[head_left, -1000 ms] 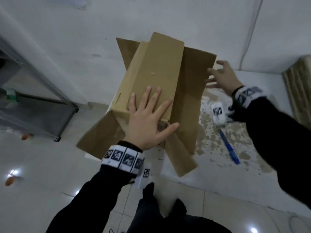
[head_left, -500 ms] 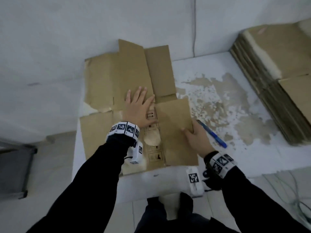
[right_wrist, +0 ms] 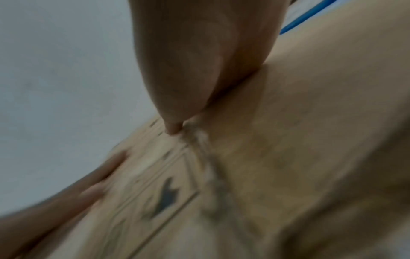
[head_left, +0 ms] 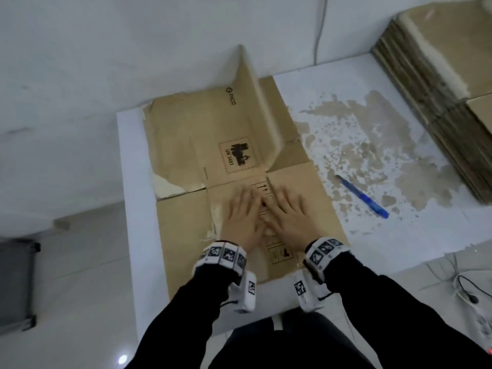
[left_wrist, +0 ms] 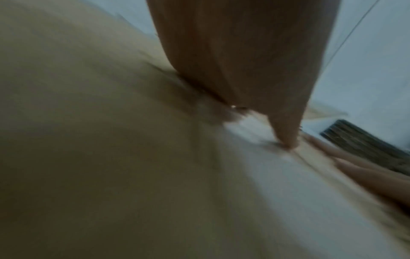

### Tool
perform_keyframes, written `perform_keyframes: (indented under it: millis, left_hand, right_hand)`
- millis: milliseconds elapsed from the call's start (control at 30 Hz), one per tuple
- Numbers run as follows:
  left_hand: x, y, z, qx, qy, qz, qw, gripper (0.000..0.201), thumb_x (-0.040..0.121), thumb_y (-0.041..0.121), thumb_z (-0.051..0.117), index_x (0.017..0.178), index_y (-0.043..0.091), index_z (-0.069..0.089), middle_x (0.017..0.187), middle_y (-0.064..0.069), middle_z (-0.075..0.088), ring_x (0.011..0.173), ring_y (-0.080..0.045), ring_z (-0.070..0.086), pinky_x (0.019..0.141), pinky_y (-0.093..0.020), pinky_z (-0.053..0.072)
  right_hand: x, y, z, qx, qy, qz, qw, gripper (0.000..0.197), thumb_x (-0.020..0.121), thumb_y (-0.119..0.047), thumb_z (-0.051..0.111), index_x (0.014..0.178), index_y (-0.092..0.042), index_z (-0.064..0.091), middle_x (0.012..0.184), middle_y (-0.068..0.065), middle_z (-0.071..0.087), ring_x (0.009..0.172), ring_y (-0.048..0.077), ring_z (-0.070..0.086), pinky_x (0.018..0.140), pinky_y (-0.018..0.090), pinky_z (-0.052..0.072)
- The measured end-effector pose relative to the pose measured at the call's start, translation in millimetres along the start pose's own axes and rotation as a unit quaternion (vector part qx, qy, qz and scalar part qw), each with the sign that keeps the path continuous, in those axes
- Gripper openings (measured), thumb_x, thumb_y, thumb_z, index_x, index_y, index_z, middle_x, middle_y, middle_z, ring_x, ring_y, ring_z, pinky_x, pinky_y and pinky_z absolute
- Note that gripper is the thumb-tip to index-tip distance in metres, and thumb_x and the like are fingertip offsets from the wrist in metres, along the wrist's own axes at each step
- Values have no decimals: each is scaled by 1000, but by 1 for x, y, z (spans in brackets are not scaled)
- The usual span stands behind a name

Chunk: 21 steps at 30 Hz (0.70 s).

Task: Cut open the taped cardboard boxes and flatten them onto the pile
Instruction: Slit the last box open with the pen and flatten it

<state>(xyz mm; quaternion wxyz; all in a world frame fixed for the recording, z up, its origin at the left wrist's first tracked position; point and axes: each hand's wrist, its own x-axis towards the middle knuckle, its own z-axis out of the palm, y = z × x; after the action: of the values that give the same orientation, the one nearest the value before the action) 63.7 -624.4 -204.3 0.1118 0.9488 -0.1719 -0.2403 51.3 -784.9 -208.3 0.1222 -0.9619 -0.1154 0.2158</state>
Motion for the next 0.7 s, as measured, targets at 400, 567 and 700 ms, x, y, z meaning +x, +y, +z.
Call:
perform_keyframes:
  millis: [400,567,700]
  left_hand:
    - [-24,-88,-37,-123,209,-99,965,55,91,53,26,123,18,52,127,-1,48,121,-25,41,103,-39,29]
    - [84,-97,-84,-73,131,-129,980,55,103,34,24,153,21,8,161,-7,1,148,-25,-2,117,-45,-4]
    - [118,-113,-71,-65,56,-123,989,58,102,44,17,151,29,-10,159,-2,-20,145,-23,-21,113,-43,-16]
  right_hand:
    - [34,15,-55,121,159,123,972,43,91,-34,40,125,-10,53,131,13,47,121,35,44,101,44,36]
    - [167,-29,-86,23,19,9,1000,52,102,-34,25,151,-28,8,160,2,-3,146,27,-3,114,54,2]
    - [204,-39,-66,-26,-59,-3,998,62,100,-50,20,148,-33,-14,155,-2,-27,141,29,-27,107,58,-18]
